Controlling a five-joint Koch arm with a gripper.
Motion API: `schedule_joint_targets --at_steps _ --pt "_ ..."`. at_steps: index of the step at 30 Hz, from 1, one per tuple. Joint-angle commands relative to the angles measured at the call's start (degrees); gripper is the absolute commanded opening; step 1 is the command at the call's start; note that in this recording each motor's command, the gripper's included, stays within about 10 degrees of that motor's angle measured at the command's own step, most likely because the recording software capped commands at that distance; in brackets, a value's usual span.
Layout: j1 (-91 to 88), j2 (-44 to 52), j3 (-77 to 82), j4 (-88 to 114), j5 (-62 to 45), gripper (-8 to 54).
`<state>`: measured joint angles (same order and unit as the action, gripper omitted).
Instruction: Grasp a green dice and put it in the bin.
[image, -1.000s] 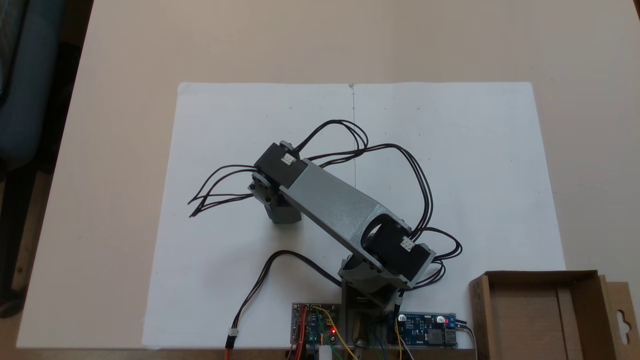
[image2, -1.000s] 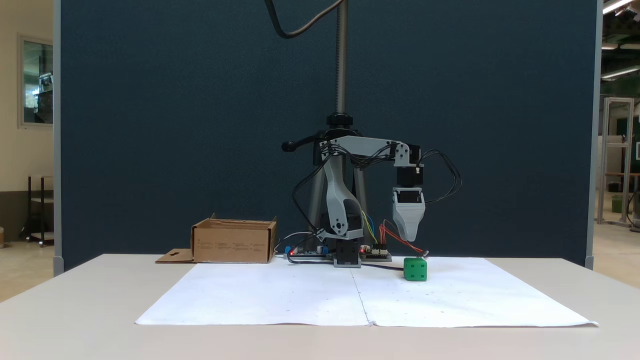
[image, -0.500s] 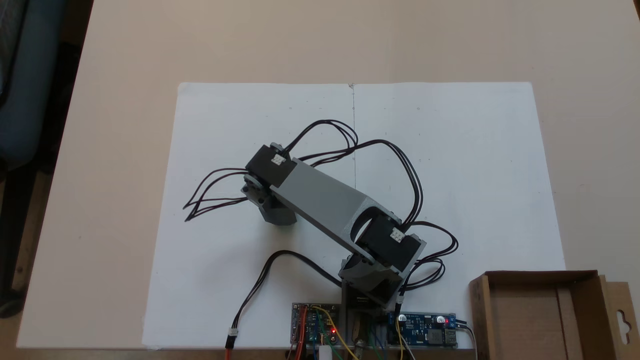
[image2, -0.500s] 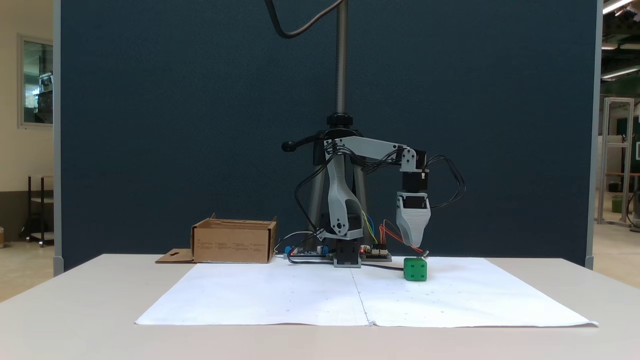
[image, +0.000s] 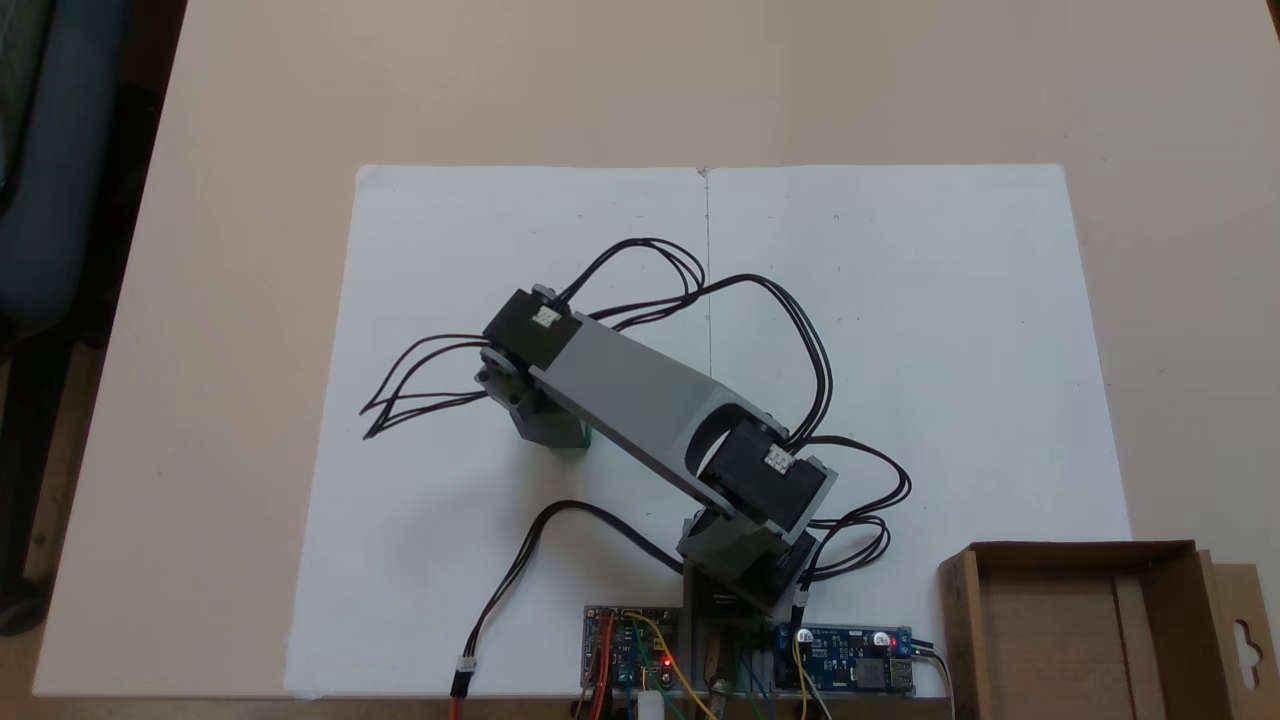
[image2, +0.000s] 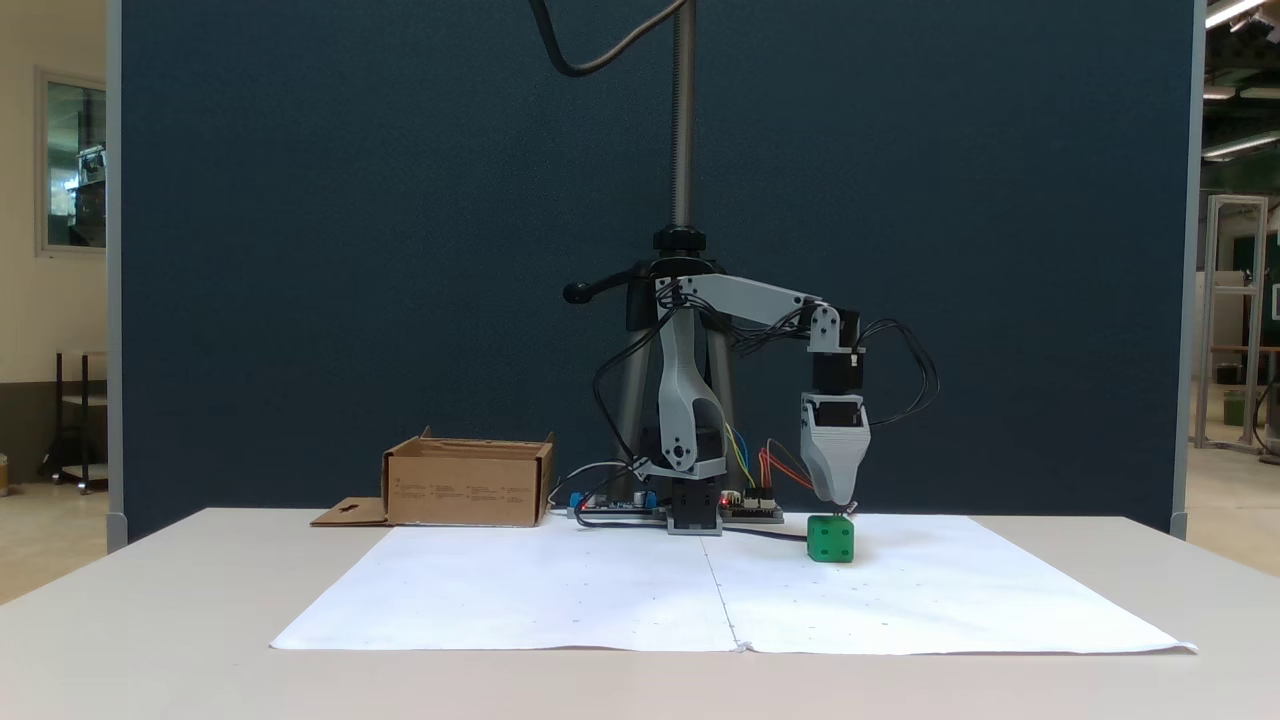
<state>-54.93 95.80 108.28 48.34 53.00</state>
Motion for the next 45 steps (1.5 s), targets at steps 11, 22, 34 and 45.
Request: schedule_joint_targets --at_steps 11,22,34,45 --pt "0.09 1.49 0.44 -2.55 4.39 41.7" --pt "0.09 1.14 0.44 -5.19 4.39 41.7" --pt "0.26 0.79 1.67 -6.94 4.31 41.7" --pt "0.79 1.85 6.15 -7.21 4.13 41.7"
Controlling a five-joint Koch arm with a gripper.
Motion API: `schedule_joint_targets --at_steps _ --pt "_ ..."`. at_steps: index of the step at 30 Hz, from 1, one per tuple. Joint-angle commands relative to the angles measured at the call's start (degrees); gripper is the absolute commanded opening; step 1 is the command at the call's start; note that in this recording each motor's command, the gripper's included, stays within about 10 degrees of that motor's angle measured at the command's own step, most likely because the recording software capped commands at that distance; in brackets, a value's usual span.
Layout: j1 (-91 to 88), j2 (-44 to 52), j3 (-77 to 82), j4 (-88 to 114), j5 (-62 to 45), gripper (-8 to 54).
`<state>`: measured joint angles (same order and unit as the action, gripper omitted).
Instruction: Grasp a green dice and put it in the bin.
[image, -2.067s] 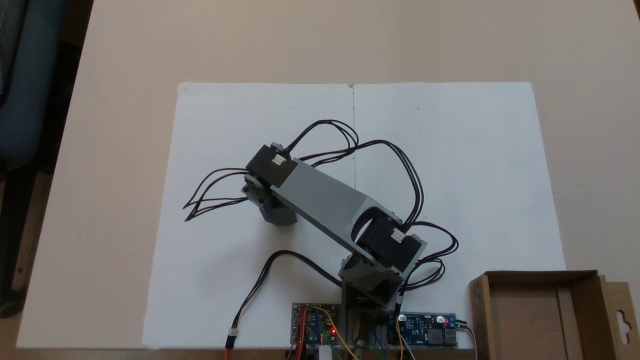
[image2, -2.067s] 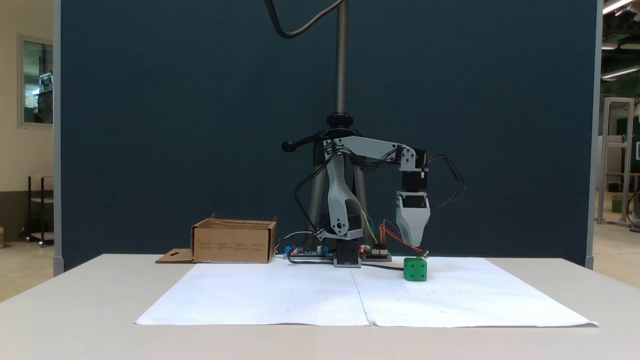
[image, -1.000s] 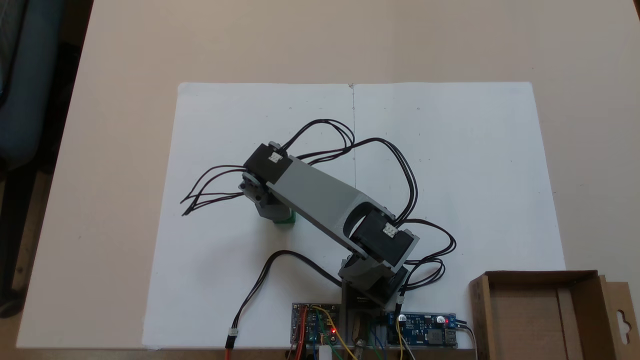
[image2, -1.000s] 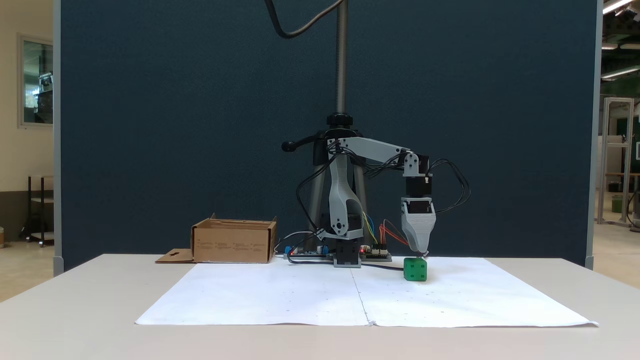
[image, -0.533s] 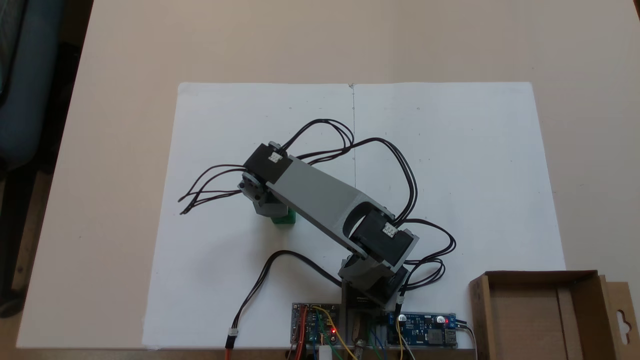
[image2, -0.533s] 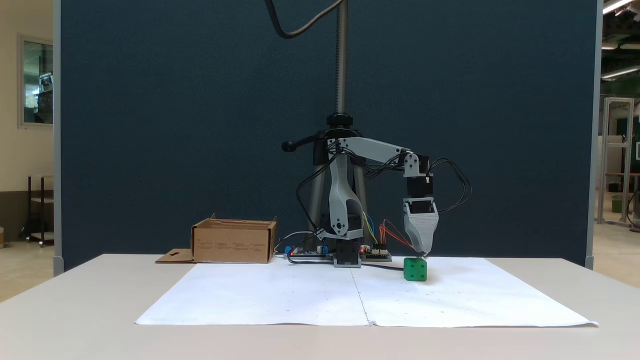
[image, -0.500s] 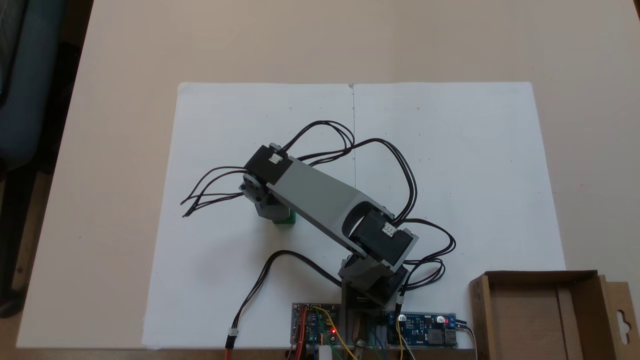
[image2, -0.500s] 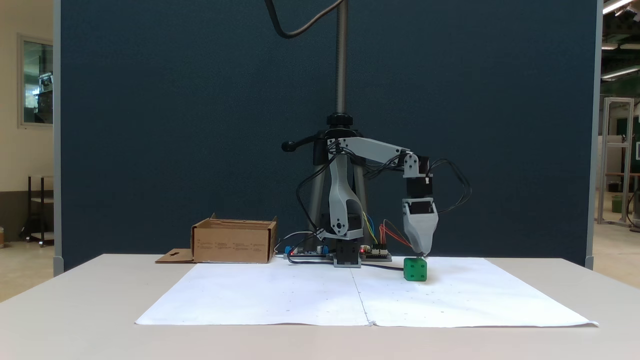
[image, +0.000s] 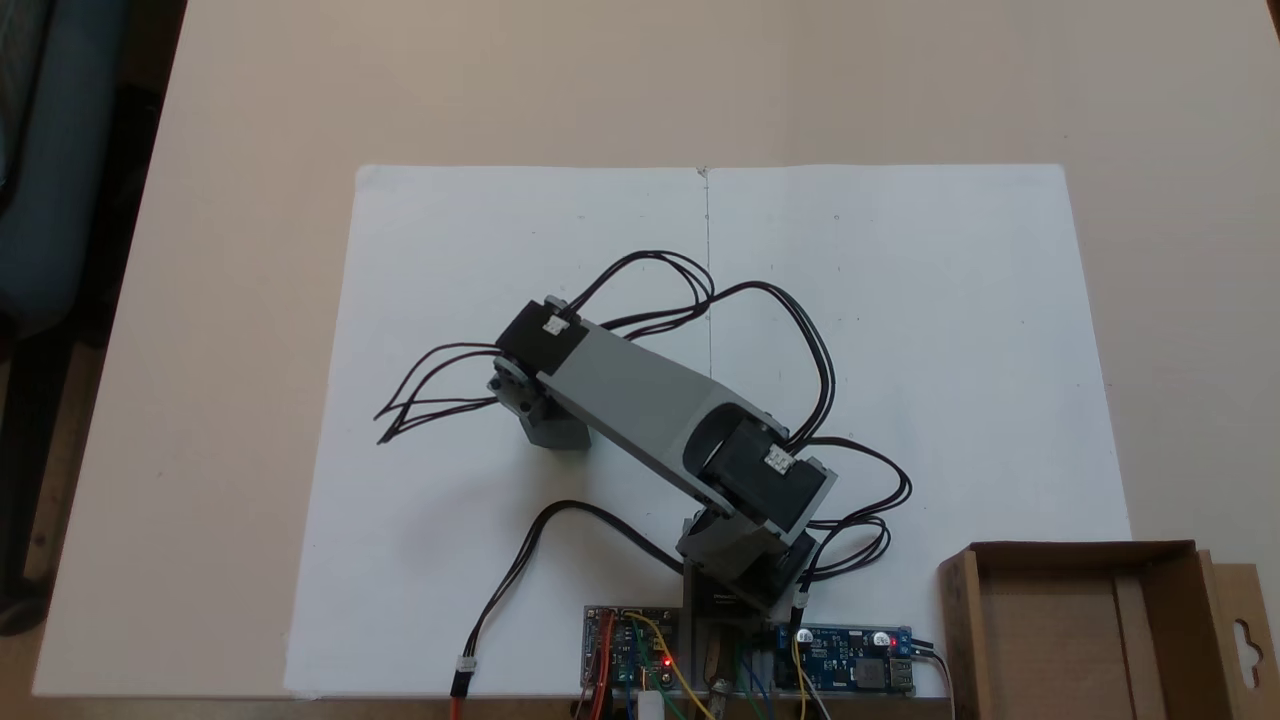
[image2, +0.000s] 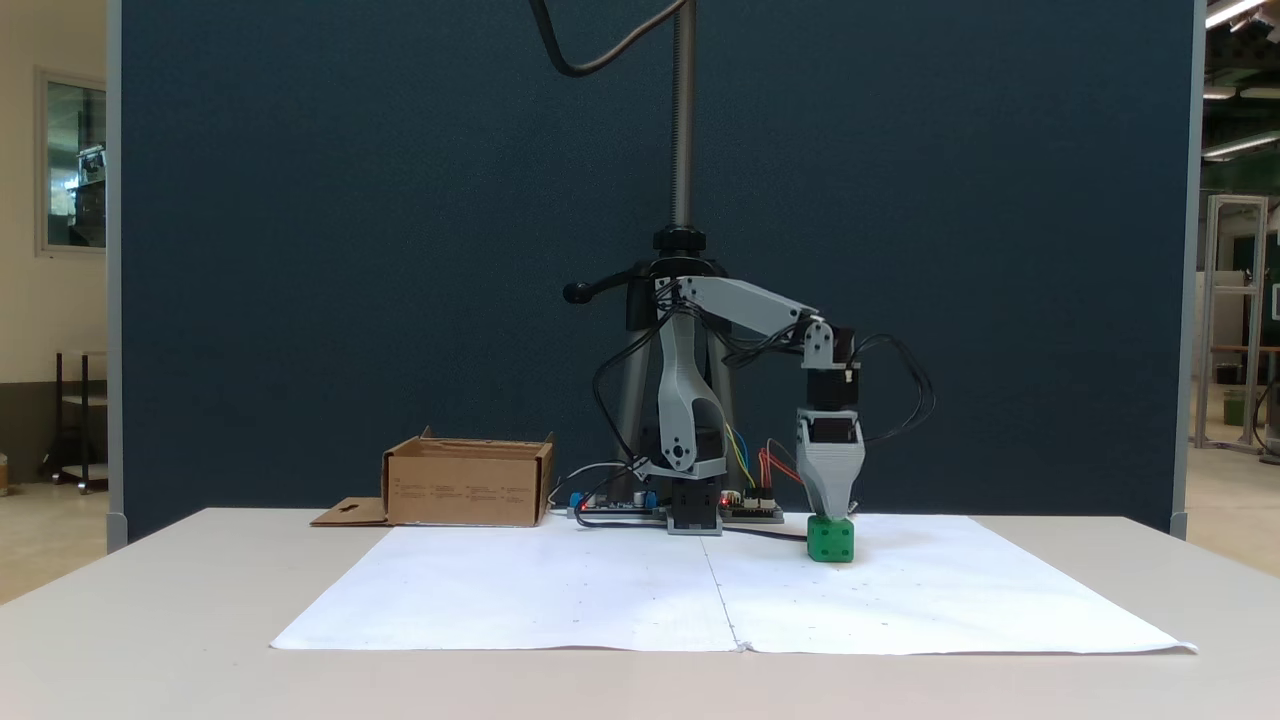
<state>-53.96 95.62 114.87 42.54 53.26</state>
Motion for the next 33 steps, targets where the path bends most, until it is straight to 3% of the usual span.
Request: schedule_joint_targets --at_steps 1,33 --pt "0.09 2.81 0.26 -1.41 3.87 41.7" --pt "-0.97 7.56 6.68 -5.27 3.96 41.6"
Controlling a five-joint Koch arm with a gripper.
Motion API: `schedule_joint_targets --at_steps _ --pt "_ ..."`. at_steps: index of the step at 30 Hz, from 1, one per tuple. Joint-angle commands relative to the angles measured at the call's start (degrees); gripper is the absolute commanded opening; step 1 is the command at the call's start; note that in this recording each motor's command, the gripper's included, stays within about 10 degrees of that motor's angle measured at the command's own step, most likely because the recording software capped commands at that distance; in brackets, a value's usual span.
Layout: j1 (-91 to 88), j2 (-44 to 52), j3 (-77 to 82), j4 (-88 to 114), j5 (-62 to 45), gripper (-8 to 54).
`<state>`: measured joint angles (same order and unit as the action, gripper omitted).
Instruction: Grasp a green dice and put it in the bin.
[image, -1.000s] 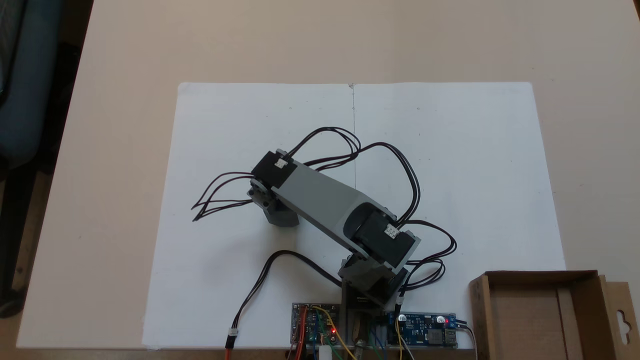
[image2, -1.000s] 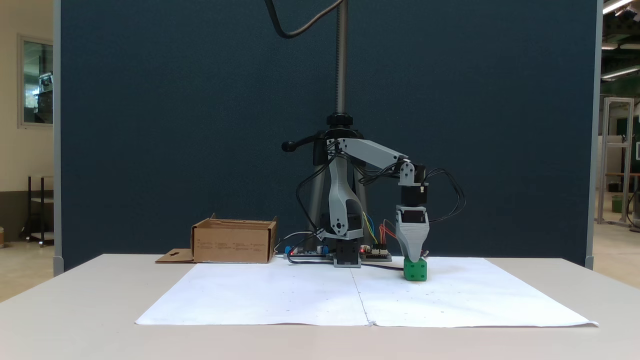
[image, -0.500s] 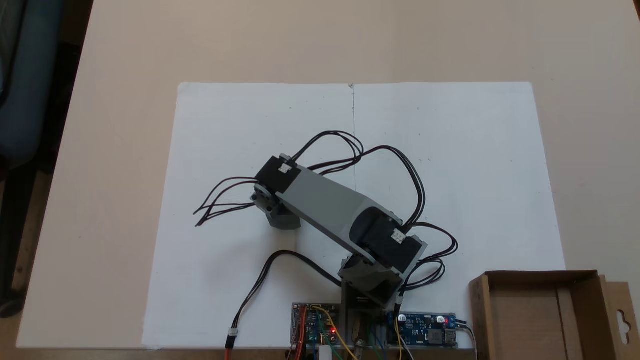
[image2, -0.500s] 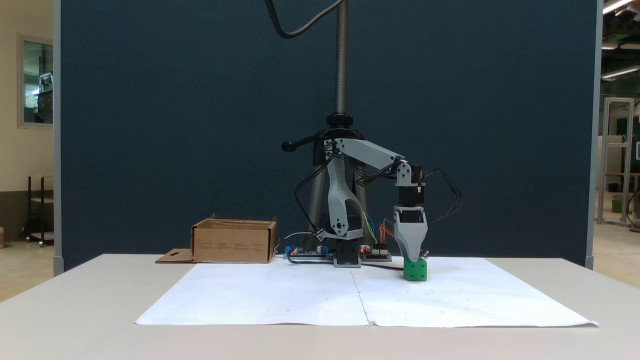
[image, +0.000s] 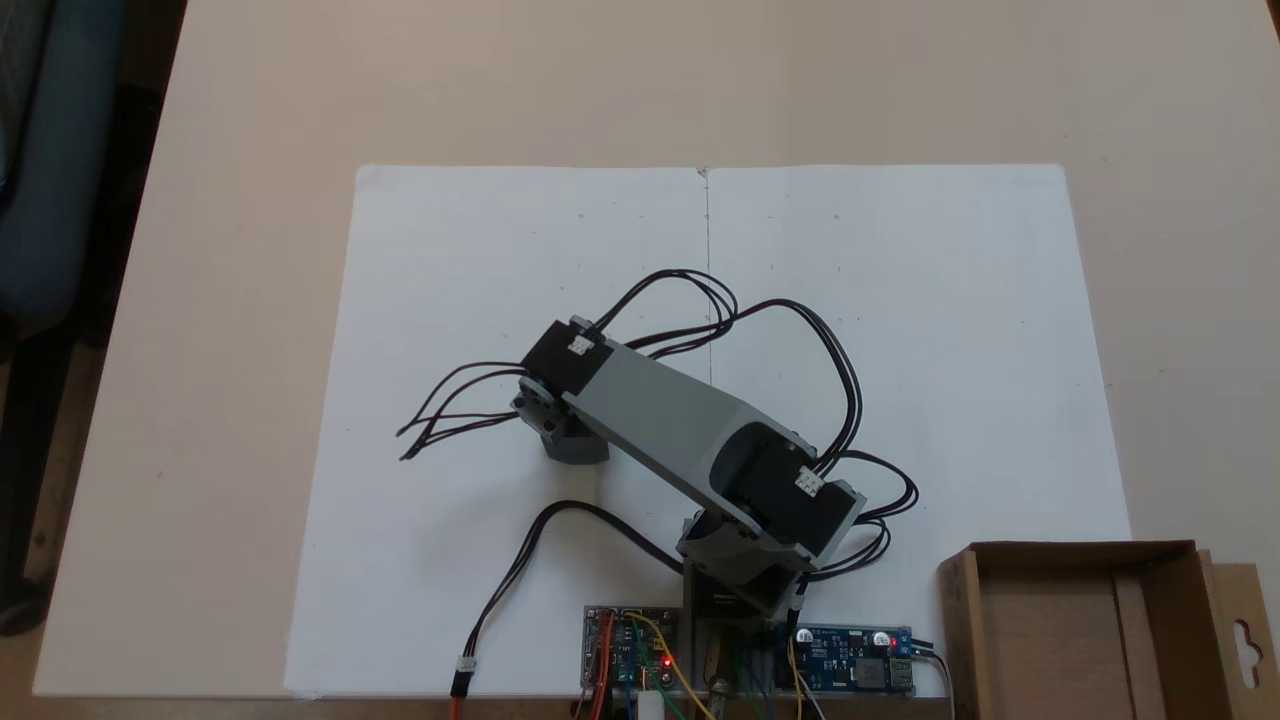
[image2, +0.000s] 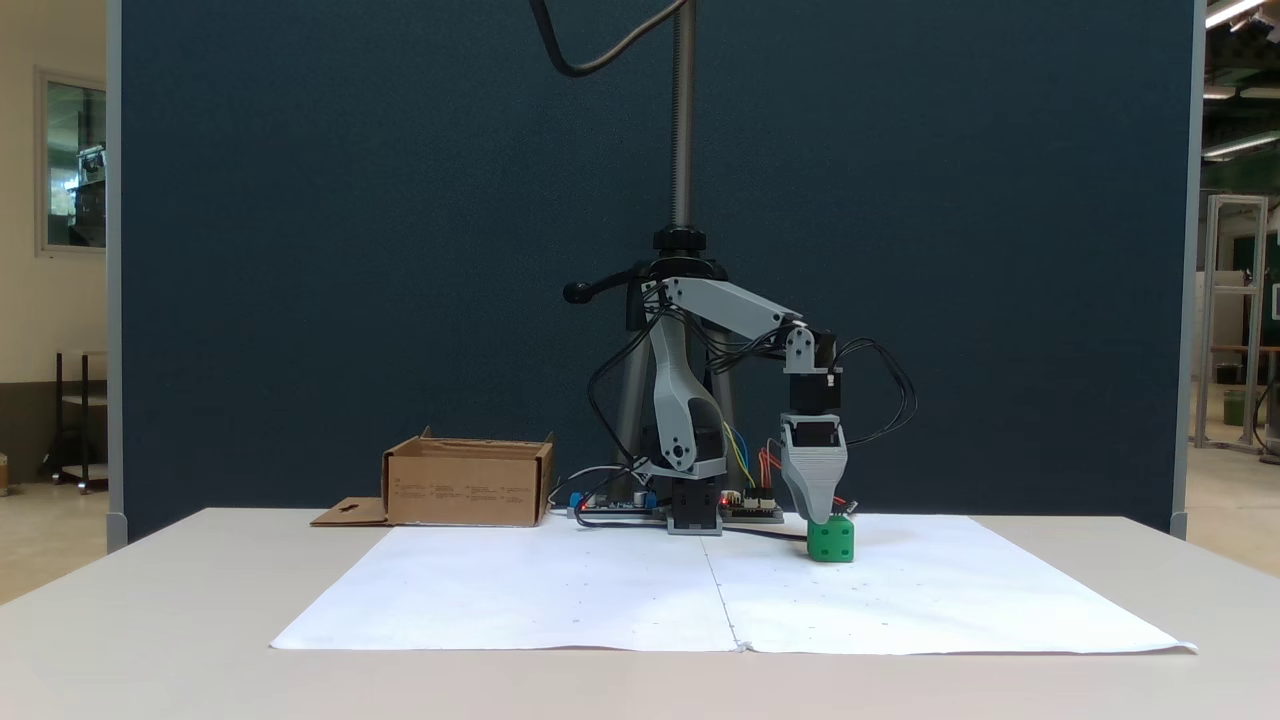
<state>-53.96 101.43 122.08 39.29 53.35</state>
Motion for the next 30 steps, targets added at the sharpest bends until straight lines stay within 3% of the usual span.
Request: schedule_joint_targets --at_steps 1,25,30 --pt "-0.97 1.58 -0.53 -2.29 3.87 41.6" --pt "-2.37 -9.14 -0.44 -11.16 4.04 41.2" --pt "-2.29 -10.81 -0.44 -11.51 4.04 38.8"
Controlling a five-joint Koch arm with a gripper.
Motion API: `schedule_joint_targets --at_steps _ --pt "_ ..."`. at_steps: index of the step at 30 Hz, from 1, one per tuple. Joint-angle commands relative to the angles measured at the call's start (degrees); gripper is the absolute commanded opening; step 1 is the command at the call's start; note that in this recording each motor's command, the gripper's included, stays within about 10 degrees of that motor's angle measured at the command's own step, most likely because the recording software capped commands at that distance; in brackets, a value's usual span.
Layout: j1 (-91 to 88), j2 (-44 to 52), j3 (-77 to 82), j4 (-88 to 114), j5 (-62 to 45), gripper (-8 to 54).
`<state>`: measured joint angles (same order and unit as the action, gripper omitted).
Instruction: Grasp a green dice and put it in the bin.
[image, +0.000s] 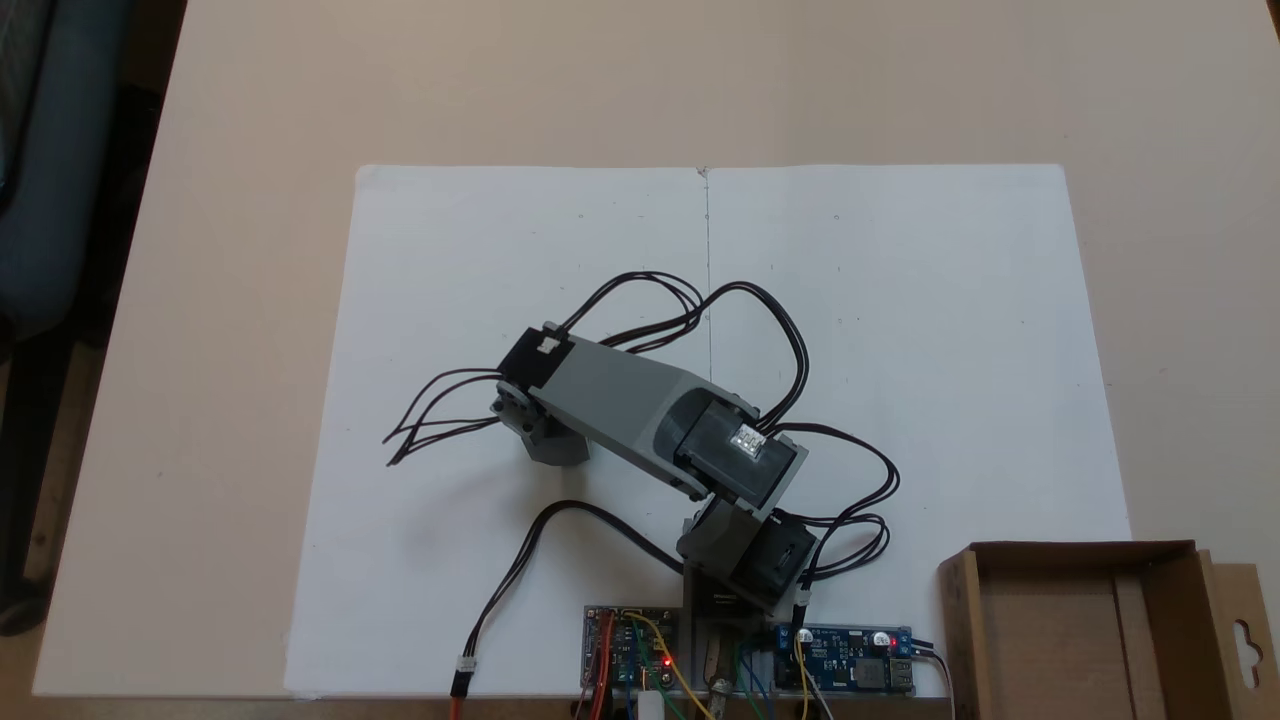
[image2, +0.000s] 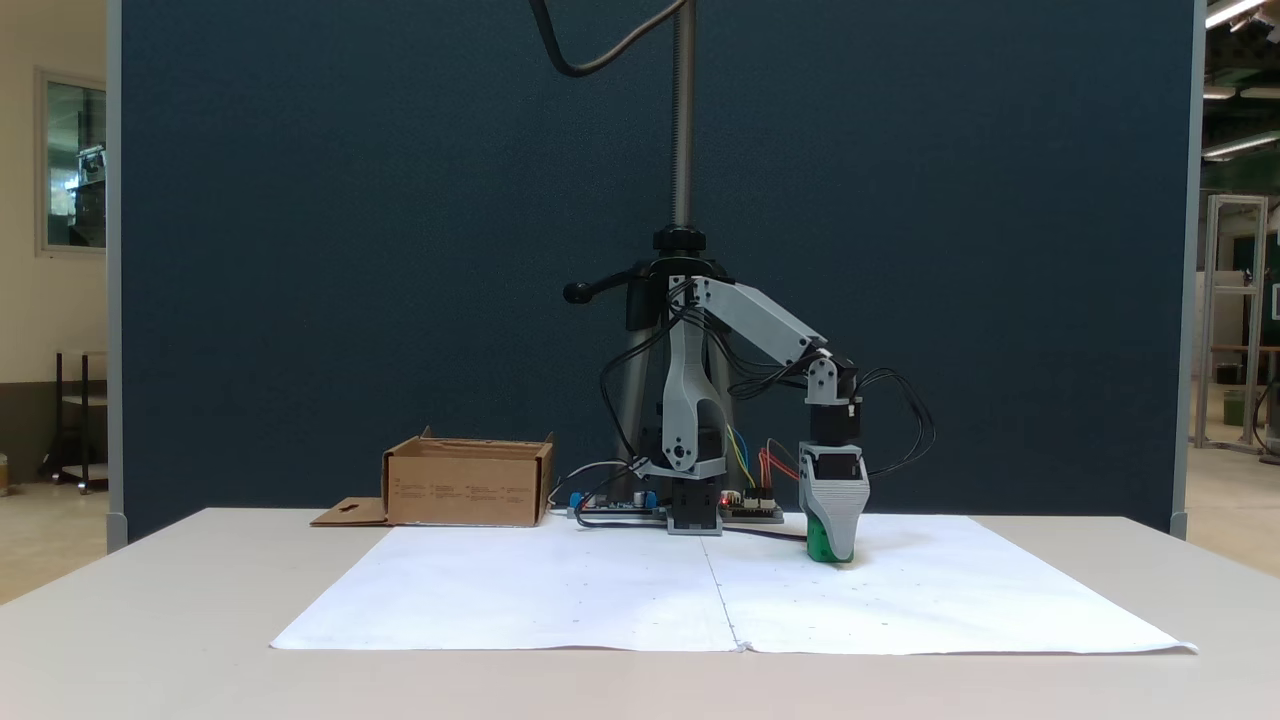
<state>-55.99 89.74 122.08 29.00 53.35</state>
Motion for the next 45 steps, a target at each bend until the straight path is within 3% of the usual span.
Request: schedule_joint_targets --at_steps 1,4,9,29,31,37,45 --pt "-0.26 0.88 -0.44 -1.05 4.04 38.8" --pt "-0.26 0.79 0.09 -0.97 4.04 38.7" --pt "-0.26 0.88 0.70 -0.97 4.04 31.0" --pt "0.26 1.58 3.16 -0.88 4.04 30.8" --pt "0.26 2.46 3.96 -0.70 4.04 23.2" --pt "0.35 3.43 4.22 -0.62 4.13 14.9" --pt "5.89 8.26 2.90 -0.79 3.08 13.7"
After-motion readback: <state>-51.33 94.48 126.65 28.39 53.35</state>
